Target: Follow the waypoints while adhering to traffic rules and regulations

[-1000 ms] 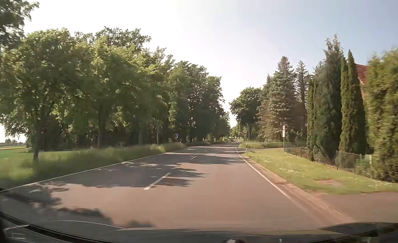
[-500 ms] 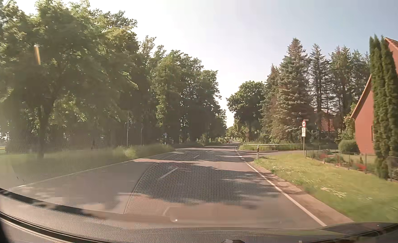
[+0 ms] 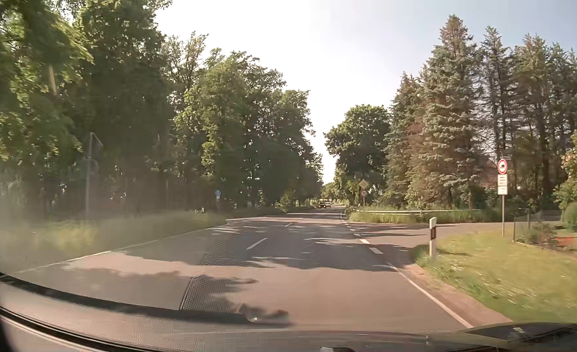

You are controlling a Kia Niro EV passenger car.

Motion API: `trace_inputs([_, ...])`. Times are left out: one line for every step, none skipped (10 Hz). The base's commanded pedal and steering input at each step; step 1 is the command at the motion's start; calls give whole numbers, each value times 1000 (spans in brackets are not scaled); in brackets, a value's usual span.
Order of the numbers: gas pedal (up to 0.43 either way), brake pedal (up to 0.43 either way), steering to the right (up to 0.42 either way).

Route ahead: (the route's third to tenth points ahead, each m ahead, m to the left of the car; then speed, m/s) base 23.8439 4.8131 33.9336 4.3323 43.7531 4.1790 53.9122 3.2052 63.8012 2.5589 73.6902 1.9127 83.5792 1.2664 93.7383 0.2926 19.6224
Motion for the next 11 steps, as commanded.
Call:
trace_inputs([189,0,8])
trace_inputs([189,0,9])
trace_inputs([177,0,9])
trace_inputs([177,0,9])
trace_inputs([177,0,9])
trace_inputs([177,0,9])
trace_inputs([177,0,10])
trace_inputs([177,0,9])
trace_inputs([177,0,10])
trace_inputs([177,0,10])
trace_inputs([177,0,9])
